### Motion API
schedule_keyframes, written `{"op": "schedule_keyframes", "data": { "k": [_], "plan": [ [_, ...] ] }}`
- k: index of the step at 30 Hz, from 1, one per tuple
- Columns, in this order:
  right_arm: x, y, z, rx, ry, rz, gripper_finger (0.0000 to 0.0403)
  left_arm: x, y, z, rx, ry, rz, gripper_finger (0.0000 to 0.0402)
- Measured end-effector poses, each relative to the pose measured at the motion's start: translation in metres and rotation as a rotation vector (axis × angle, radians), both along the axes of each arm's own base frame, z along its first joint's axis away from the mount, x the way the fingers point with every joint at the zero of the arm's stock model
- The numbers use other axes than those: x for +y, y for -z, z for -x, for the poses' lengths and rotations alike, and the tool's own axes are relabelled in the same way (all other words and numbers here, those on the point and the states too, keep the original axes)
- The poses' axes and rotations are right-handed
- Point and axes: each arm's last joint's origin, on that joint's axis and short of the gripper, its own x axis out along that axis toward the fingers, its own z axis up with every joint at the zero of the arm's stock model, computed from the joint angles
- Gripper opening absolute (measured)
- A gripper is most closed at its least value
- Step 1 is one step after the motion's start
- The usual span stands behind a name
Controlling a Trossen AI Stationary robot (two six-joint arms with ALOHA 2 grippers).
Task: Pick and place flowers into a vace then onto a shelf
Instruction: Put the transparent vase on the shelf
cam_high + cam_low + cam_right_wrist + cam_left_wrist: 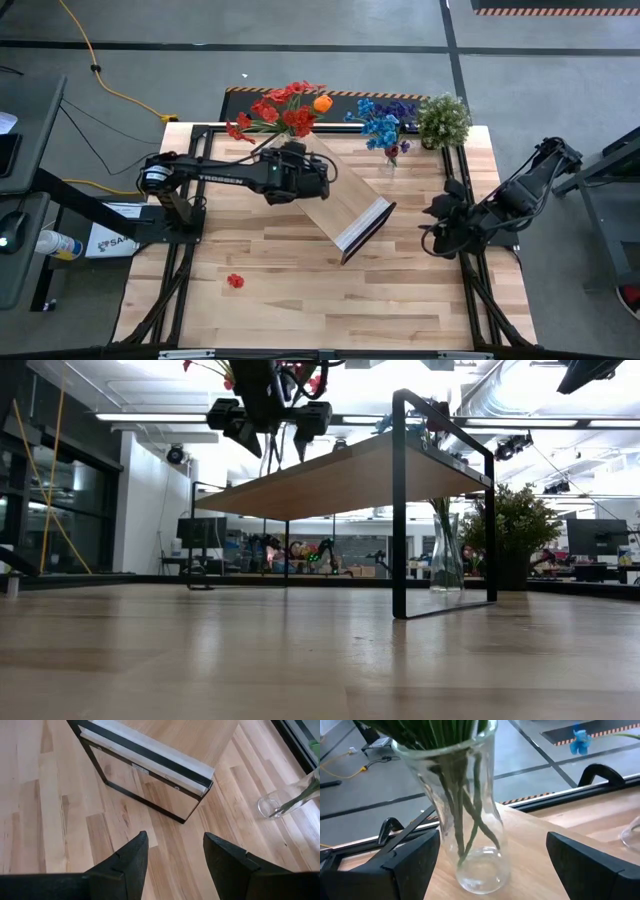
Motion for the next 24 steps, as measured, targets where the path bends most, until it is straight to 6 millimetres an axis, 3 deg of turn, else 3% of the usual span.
{"op": "schedule_keyframes", "data": {
  "k": [24],
  "plan": [
    [-0.004, -0.004, 0.005, -0.028, 0.003, -0.013, 0.0181, -0.042, -0.011, 0.01, 0.006, 0.126, 0.009, 0.0397]
  ]
}}
